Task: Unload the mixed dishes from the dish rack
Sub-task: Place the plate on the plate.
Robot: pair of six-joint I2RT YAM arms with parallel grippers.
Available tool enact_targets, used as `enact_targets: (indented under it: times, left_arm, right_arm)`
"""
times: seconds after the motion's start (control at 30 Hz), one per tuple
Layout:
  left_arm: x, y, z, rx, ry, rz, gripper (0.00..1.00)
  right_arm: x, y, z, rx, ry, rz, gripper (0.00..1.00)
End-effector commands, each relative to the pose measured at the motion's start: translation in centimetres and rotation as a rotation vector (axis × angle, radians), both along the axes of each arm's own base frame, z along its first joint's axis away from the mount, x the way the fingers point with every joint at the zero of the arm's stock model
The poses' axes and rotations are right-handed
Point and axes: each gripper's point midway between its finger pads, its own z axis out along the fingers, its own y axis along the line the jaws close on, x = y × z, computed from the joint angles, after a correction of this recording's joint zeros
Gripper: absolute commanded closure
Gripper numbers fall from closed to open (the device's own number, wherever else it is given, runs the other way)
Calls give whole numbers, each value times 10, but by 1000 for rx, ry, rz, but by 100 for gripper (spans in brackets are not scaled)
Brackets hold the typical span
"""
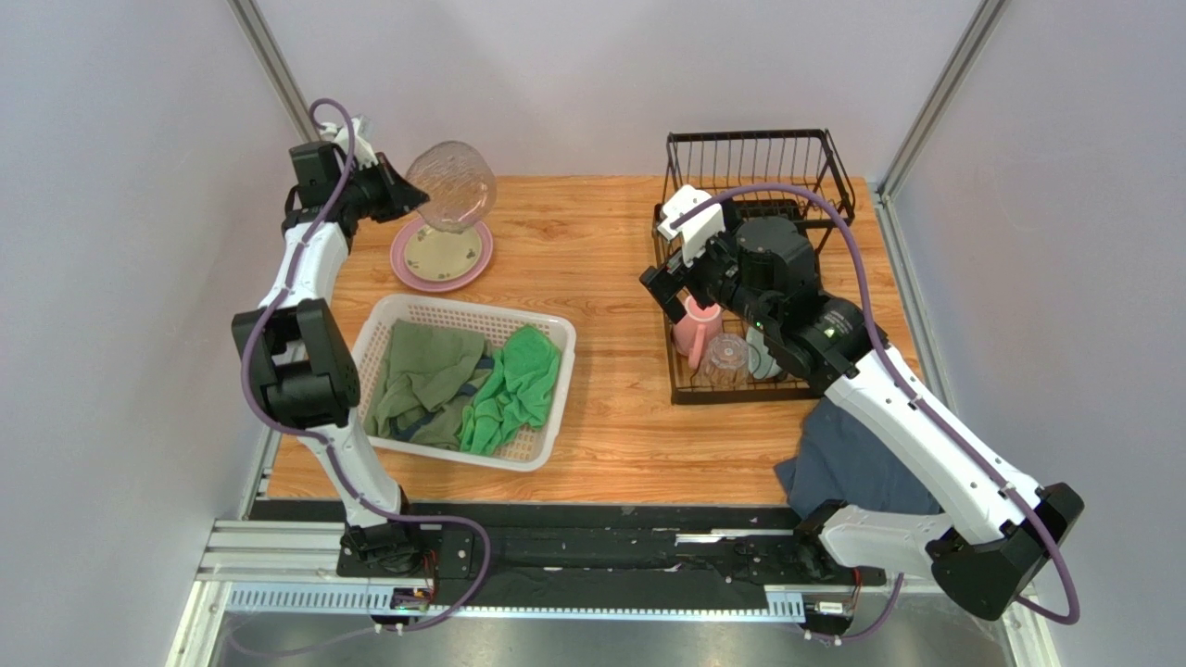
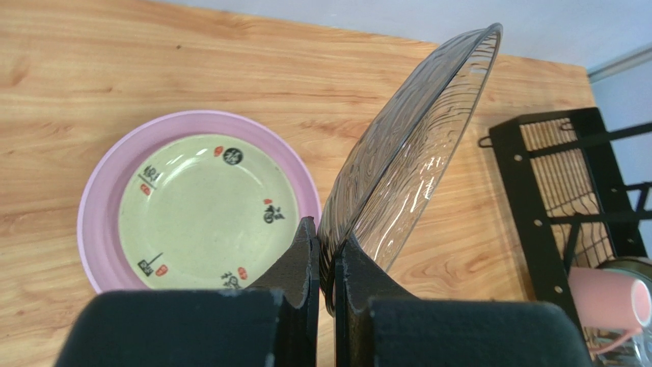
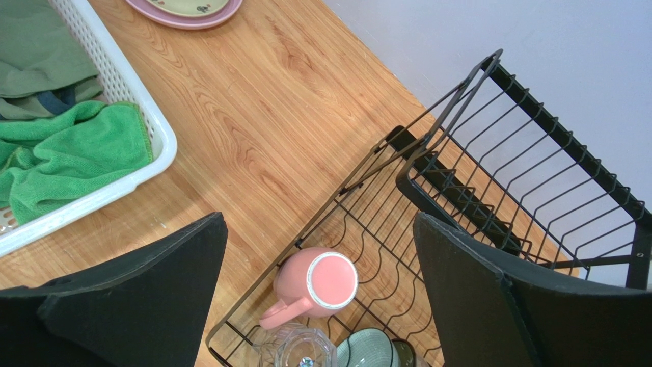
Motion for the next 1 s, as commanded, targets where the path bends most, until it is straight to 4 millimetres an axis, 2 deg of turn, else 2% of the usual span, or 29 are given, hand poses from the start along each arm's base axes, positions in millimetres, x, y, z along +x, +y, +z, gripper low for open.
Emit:
enact_targets:
  times: [0.0,0.27,0.57,0.83,0.97]
  left_arm:
    - [17,14,-14,3,76,59,100]
    - [35,36,-73,-86,215,102,100]
    - [31,41,-122,-128,331,122,100]
    - [29,45,-134,-137,359,134,100]
    - [28,48,-135,-142,366,140,94]
  right_arm:
    - [2,-10,13,6,-61,-32,0]
    - [4,-21,10,-15,-73,-73,0]
    - [8,-29,1,-28,-64,-101,0]
    - [6,-32,0,-28,-64,-106,0]
    - [4,-33,-1,-26,-65,-106,0]
